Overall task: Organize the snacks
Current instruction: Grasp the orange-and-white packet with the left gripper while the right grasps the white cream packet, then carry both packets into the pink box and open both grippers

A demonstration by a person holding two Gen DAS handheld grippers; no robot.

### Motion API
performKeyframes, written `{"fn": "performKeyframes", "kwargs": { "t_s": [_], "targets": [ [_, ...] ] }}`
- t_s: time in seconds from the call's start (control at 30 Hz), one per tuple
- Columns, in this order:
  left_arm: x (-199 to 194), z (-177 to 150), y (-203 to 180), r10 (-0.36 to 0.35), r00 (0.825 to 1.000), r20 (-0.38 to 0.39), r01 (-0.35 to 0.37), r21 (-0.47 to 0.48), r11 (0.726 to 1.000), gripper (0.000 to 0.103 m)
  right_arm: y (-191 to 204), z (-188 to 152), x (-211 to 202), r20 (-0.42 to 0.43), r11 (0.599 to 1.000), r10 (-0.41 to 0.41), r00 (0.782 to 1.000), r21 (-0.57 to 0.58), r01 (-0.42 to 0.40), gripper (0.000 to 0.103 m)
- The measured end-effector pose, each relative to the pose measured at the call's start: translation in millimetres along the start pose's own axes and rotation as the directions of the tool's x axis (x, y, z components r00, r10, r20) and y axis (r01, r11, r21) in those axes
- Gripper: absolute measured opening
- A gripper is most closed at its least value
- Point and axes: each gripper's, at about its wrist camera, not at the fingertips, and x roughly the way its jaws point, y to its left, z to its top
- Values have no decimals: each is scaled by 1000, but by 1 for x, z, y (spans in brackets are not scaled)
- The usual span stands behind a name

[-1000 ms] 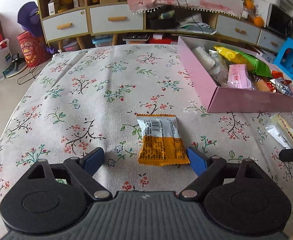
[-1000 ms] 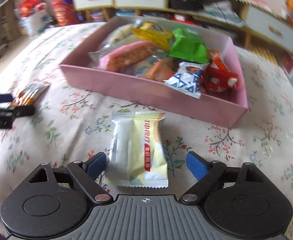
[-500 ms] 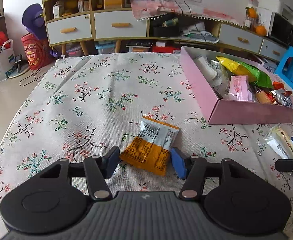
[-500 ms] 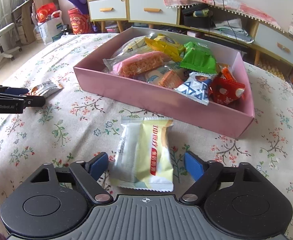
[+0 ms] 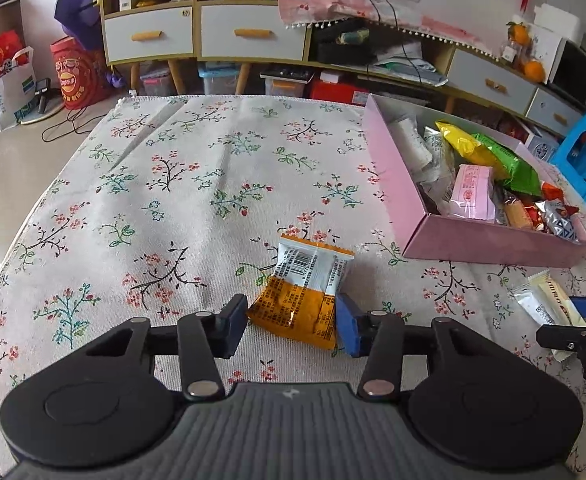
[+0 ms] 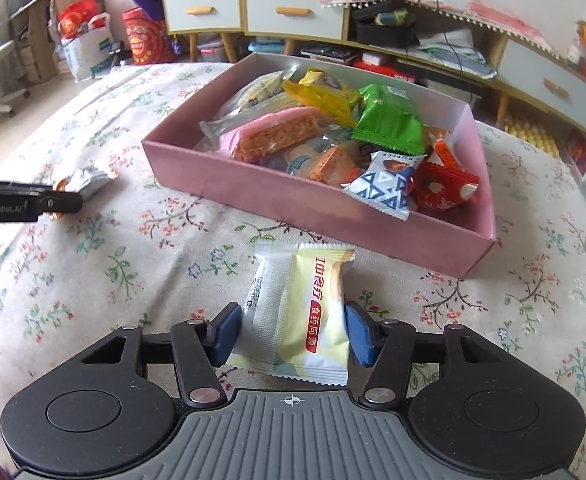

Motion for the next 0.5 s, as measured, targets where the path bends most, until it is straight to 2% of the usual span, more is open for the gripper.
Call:
{"fn": "performKeyframes", "kwargs": {
  "t_s": [0.2, 0.37, 0.5],
  "targets": [
    [-9, 4, 3, -10, 1000, -24, 9, -63, 998, 43, 0, 7, -11, -42, 998, 6, 999, 63, -3, 55],
    [-18, 11, 0, -38, 999, -15, 36, -104, 994, 43, -2, 13, -18, -68, 991, 50, 996, 129, -41, 52],
    [-23, 15, -4, -65, 998, -12, 63, -137, 989, 43, -2, 15, -17, -92, 987, 45, 995, 158, -30, 51]
  ]
}}
